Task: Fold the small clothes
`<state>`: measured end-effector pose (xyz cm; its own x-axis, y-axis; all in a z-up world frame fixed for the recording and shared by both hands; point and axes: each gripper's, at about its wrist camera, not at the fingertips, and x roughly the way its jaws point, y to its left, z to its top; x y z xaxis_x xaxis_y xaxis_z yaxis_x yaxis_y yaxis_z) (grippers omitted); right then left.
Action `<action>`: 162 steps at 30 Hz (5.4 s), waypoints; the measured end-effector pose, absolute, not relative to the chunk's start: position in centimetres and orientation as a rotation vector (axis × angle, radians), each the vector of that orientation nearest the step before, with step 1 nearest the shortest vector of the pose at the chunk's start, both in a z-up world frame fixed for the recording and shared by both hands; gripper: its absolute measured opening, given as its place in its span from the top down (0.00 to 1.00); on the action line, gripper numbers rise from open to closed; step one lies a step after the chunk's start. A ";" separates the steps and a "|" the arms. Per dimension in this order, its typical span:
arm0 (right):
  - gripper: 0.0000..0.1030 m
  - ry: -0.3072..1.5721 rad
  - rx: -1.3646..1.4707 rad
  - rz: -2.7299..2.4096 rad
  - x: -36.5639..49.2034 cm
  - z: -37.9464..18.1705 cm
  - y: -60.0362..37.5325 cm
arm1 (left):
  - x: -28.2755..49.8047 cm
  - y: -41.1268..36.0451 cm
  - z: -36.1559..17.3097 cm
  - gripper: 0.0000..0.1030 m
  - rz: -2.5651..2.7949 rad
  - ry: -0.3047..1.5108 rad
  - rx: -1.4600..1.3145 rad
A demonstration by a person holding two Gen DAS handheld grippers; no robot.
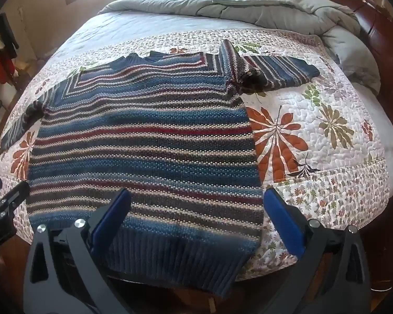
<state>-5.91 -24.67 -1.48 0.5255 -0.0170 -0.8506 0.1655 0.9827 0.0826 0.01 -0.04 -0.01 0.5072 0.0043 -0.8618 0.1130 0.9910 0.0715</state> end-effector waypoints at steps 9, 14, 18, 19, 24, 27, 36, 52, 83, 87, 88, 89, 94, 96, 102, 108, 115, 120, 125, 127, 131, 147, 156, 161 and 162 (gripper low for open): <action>0.02 1.009 0.150 -0.089 -5.5 -1.3 -24.2 | 0.3 0.3 -0.2 0.03 -0.079 1.045 0.109; 0.02 1.003 0.145 -0.093 -5.4 -1.5 -24.1 | 0.4 0.0 0.3 0.03 -0.062 1.032 0.127; 0.02 1.004 0.136 -0.098 -5.2 -1.6 -24.0 | 0.5 0.1 0.5 0.03 -0.054 1.027 0.126; 0.02 1.003 0.135 -0.097 -5.2 -1.6 -24.1 | 0.5 0.2 0.5 0.03 -0.052 1.026 0.127; 0.02 0.997 0.114 -0.100 -5.2 -1.5 -23.8 | 0.6 0.1 0.5 0.03 -0.050 1.025 0.128; 0.02 0.997 0.104 -0.101 -5.1 -1.6 -23.7 | 0.7 0.1 0.5 0.03 -0.051 1.026 0.128; 0.02 0.999 0.112 -0.106 -5.0 -1.6 -23.8 | 0.9 0.1 0.4 0.03 -0.047 1.031 0.127; 0.02 1.007 0.117 -0.104 -4.9 -2.0 -24.0 | 0.9 0.1 0.0 0.03 -0.048 1.035 0.130; 0.02 1.022 0.121 -0.110 -4.4 -2.6 -23.9 | 1.3 -0.1 -0.8 0.03 -0.046 1.052 0.135; 0.02 1.021 0.120 -0.110 -4.4 -2.6 -23.9 | 1.3 0.0 -0.9 0.03 -0.044 1.053 0.133; 0.02 1.022 0.119 -0.110 -4.4 -2.6 -23.9 | 1.3 0.0 -1.0 0.03 -0.043 1.054 0.133; 0.02 1.022 0.119 -0.110 -4.4 -2.6 -24.0 | 1.3 0.0 -1.0 0.03 -0.043 1.054 0.132; 0.02 1.023 0.122 -0.110 -4.4 -2.7 -24.0 | 1.4 0.0 -1.0 0.03 -0.042 1.055 0.133; 0.02 1.023 0.120 -0.110 -4.4 -2.7 -23.9 | 1.4 0.0 -1.0 0.03 -0.043 1.055 0.131; 0.02 1.028 0.117 -0.109 -4.2 -2.9 -24.0 | 1.6 0.1 -1.5 0.03 -0.041 1.064 0.134; 0.02 1.058 0.073 -0.116 -2.2 -3.5 -25.5 | 3.7 -1.1 -2.0 0.03 -0.038 1.078 0.134; 0.02 1.100 0.125 -0.171 4.6 -4.0 -33.9 | 10.6 -4.8 -2.1 0.03 -0.040 1.081 0.096; 0.02 1.151 0.160 -0.270 11.9 -6.4 -42.7 | 17.5 -9.2 -2.6 0.03 -0.010 1.043 0.114; 0.02 1.187 0.296 -0.395 18.1 -9.2 -52.8 | 23.1 -14.6 -4.9 0.03 -0.038 1.083 0.092; 0.02 1.210 0.292 -0.426 19.8 -10.2 -55.1 | 24.5 -16.6 -6.1 0.03 -0.059 1.110 0.094; 0.02 1.269 0.312 -0.421 22.5 -12.6 -58.7 | 25.9 -20.2 -8.0 0.03 -0.087 1.146 0.075; 0.76 1.194 0.421 -0.322 26.6 -13.8 -63.4 | 27.1 -21.3 -9.6 0.03 -0.048 1.150 0.137; 0.89 0.997 0.460 -0.146 24.4 -5.8 -58.2 | 25.9 -14.1 -7.6 0.03 0.017 1.123 0.117; 0.88 0.925 0.358 0.125 24.6 -1.0 -46.1 | 24.9 -9.2 -6.5 0.03 0.071 1.116 0.084; 0.89 0.925 0.348 0.169 24.8 -0.6 -44.1 | 24.7 -8.2 -6.4 0.03 0.080 1.117 0.076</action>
